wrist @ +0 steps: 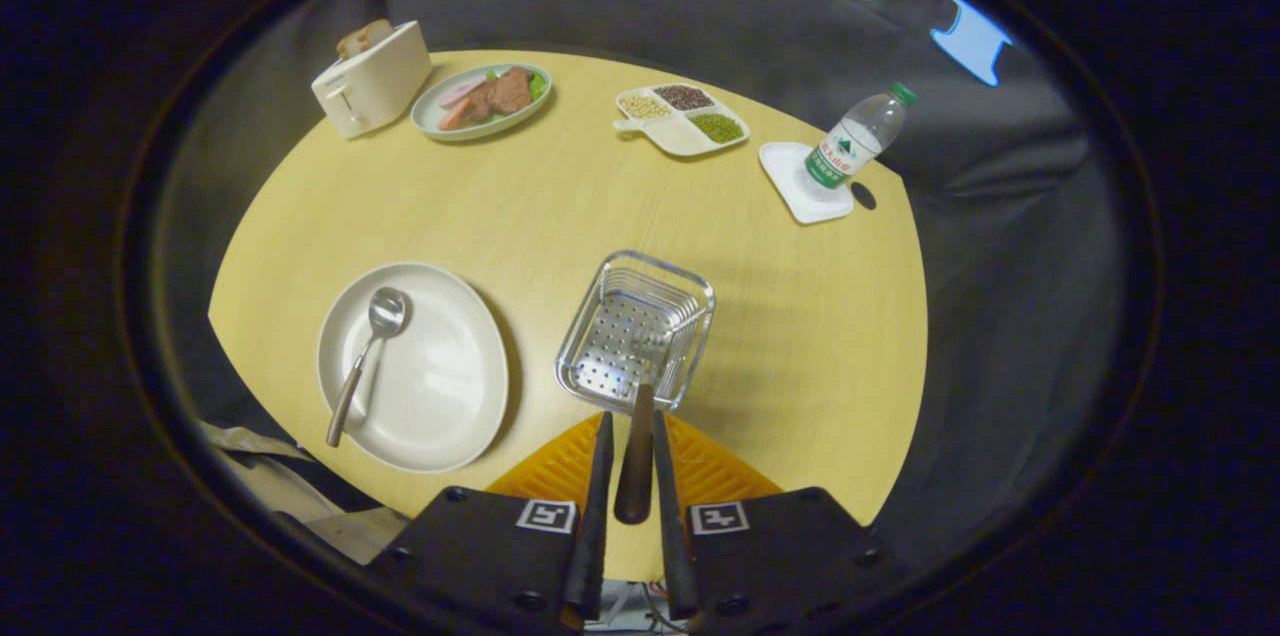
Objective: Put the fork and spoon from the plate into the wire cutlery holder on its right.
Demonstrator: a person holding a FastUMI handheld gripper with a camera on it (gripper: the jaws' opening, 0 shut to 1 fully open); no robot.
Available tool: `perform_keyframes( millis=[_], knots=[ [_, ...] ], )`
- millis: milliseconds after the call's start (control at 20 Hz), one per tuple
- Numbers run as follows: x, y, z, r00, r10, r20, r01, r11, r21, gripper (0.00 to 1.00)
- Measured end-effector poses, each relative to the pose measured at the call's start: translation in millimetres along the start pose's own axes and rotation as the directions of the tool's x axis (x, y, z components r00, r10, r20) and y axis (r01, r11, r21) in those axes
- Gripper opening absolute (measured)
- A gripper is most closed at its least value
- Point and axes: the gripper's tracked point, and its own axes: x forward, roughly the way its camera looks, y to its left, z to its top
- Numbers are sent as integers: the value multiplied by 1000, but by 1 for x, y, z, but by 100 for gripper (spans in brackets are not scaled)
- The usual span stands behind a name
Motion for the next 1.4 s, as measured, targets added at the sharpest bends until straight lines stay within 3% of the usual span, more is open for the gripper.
perform_keyframes(
  millis=[50, 350, 550, 800, 950, 1200, 1400],
  knots=[
    [-1, 2, 3, 1000, 3, 16, -3, 1000, 10, 33],
    [-10, 21, 24, 987, -2, 161, -6, 999, 53, 99],
    [-24, 35, 45, 952, -30, 305, -4, 994, 112, 99],
    [-38, 67, 60, 895, -28, 445, -8, 997, 79, 99],
    [-42, 85, 62, 874, -29, 484, -6, 997, 72, 99],
    [-48, 124, 68, 833, 3, 554, -73, 992, 105, 99],
    [-38, 154, 55, 836, 18, 549, -94, 989, 111, 99]
  ],
)
